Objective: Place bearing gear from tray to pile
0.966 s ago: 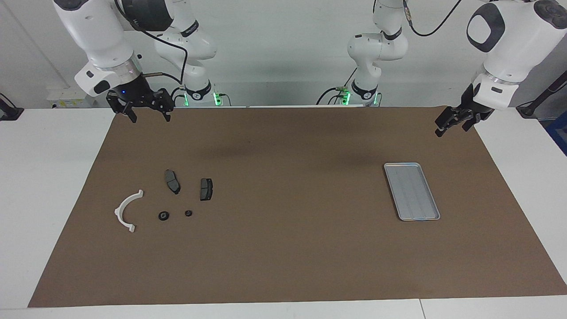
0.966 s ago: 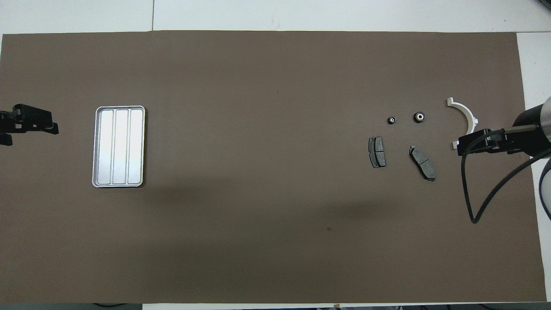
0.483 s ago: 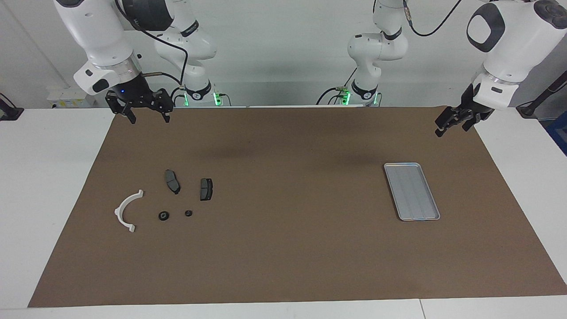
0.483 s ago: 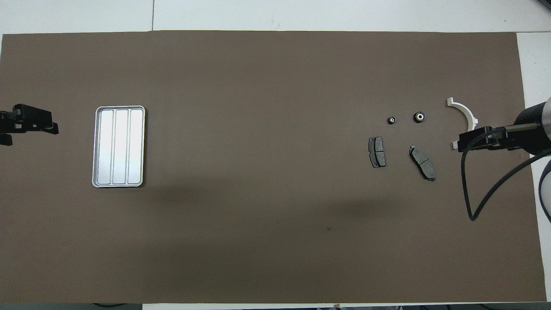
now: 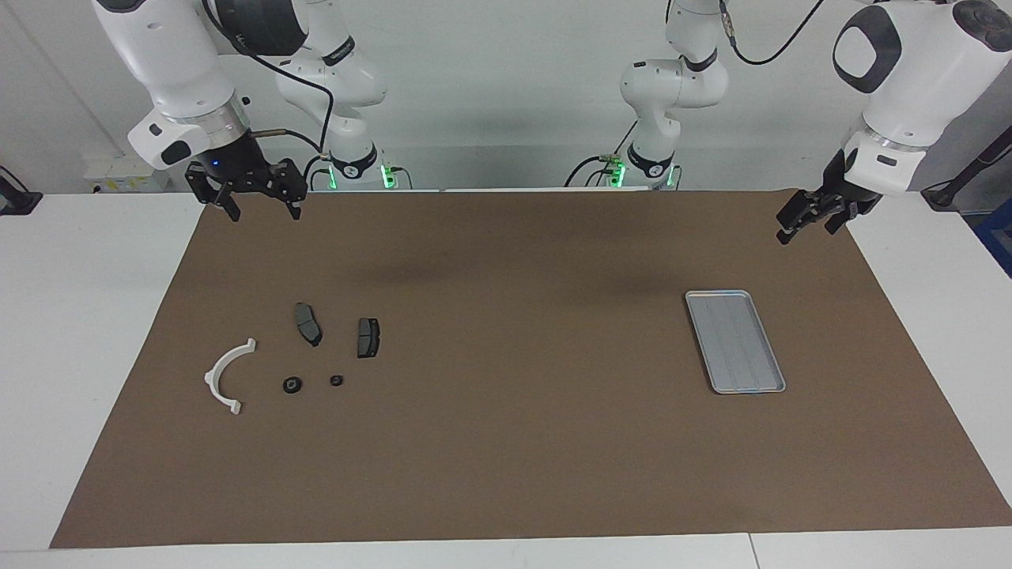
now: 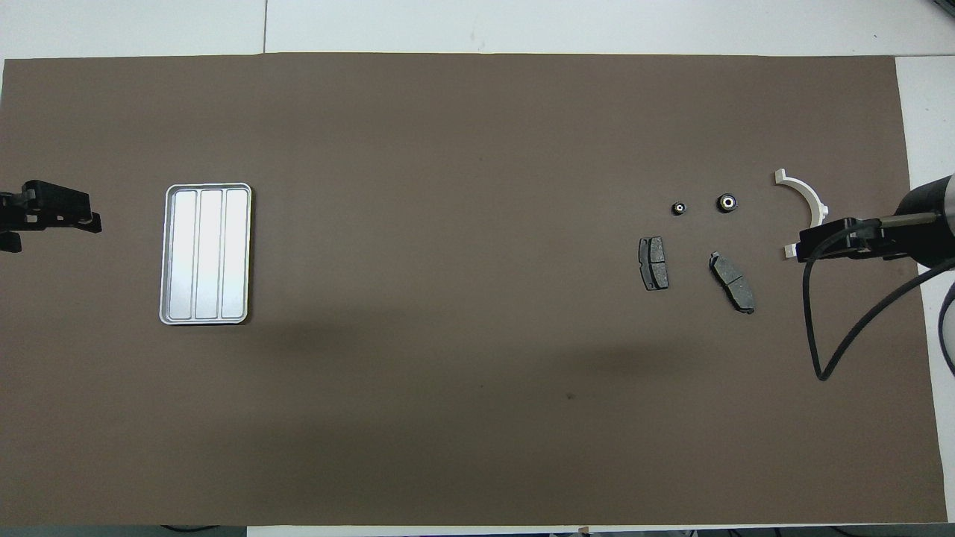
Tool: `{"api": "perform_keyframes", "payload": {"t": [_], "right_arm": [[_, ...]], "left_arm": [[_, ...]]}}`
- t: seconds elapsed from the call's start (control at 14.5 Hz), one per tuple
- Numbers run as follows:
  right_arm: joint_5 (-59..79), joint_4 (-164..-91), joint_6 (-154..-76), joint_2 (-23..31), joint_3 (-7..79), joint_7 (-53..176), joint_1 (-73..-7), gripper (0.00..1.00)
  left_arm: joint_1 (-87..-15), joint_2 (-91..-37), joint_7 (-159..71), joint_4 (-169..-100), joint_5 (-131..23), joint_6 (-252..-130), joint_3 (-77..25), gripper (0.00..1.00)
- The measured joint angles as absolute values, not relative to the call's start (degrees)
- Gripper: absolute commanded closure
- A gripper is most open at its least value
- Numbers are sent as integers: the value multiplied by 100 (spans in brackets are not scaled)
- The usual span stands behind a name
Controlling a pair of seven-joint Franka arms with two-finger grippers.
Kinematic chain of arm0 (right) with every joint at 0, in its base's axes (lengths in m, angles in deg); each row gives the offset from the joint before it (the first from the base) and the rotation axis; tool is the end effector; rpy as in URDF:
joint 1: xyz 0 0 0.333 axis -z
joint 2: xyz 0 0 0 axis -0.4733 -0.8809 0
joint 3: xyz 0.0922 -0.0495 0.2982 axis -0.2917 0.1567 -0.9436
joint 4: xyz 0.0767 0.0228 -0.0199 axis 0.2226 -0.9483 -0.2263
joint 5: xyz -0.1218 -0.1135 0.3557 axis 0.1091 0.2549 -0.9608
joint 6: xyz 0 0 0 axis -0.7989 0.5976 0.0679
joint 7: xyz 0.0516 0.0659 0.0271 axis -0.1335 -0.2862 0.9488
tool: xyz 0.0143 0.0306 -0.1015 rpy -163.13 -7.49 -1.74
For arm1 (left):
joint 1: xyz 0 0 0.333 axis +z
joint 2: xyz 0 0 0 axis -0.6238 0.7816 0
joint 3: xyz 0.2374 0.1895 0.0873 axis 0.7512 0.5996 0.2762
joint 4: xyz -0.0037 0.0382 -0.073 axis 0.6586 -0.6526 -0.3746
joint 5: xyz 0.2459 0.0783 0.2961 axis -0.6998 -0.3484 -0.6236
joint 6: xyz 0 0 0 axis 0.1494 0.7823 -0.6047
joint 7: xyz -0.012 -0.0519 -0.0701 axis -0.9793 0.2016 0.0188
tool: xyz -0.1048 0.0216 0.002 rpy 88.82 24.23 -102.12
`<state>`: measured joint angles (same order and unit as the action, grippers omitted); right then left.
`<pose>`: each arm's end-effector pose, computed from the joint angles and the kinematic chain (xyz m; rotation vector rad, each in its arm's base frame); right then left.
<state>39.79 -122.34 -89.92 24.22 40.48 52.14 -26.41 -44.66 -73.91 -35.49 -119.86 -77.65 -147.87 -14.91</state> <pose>0.5291 0.0097 0.6039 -3.1325 0.0091 0.0366 0.5603 0.0165 0.5908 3.1034 0.2456 -0.0021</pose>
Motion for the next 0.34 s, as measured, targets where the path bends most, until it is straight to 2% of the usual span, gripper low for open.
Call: {"api": "perform_keyframes", "payload": {"t": [0.34], "right_arm": [[3979,-12236,-8992,2422,4052,5214,-2610,0]], "left_arm": [[-4466,-7391,-3549,-11986,-7765,-14787,-1491,0]]}}
